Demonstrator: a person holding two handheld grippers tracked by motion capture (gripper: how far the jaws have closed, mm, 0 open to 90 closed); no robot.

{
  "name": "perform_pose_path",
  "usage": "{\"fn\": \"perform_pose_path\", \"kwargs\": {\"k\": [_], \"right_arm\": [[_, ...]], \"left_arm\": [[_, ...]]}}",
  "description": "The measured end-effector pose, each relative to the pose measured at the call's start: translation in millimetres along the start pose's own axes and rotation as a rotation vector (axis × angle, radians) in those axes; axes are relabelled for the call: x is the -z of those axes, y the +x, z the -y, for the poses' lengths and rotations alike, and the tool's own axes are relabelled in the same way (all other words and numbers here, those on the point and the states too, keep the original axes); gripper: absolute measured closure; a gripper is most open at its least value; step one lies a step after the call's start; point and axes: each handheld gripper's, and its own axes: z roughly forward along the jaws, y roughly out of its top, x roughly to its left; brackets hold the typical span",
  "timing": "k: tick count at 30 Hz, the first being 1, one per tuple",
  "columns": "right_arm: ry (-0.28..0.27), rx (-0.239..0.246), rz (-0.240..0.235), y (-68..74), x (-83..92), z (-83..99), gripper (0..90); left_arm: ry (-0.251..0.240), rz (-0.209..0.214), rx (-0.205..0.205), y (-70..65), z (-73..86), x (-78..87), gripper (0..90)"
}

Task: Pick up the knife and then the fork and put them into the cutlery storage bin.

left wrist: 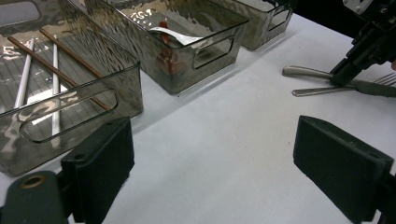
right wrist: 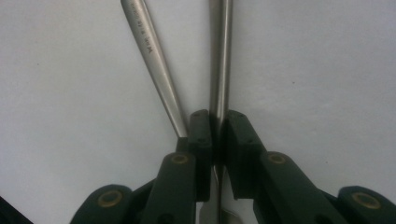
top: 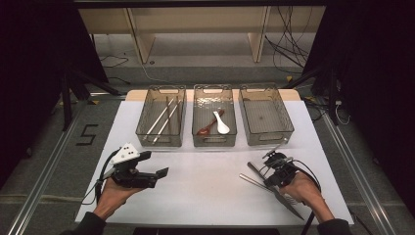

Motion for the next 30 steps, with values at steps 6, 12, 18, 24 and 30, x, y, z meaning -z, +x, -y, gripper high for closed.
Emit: {"fn": "perform_pose_path", "kwargs": {"k": [6,12,18,24,30], "right_arm": [[0.002,-0.006,0.015,1.2,-1.5,-0.5,81.5],[-0.008,-0.014,0.012,-0.2,-2.7,0.2,81.2],[-0.008,-0.004,0.018,0.6,-2.2,0.5,82.0],[-0.034,-0.006,-0.007,-0.2,2.7,0.8,83.1],[-0.085,-0.004,0.000,-3.2,14.9,1.6,83.3]], "left_arm": [[0.002,0.000,-0.002,-0.6,0.0,-0.2,11.7],[0.005,0.001,-0.009,-0.8,-0.2,-0.7,11.7],[0.005,0.002,-0.011,-1.0,-0.7,-0.8,11.8],[0.000,0.000,-0.004,0.5,-0.6,0.0,11.8],[0.000,-0.003,-0.006,0.2,-0.6,0.0,11.8]]}}
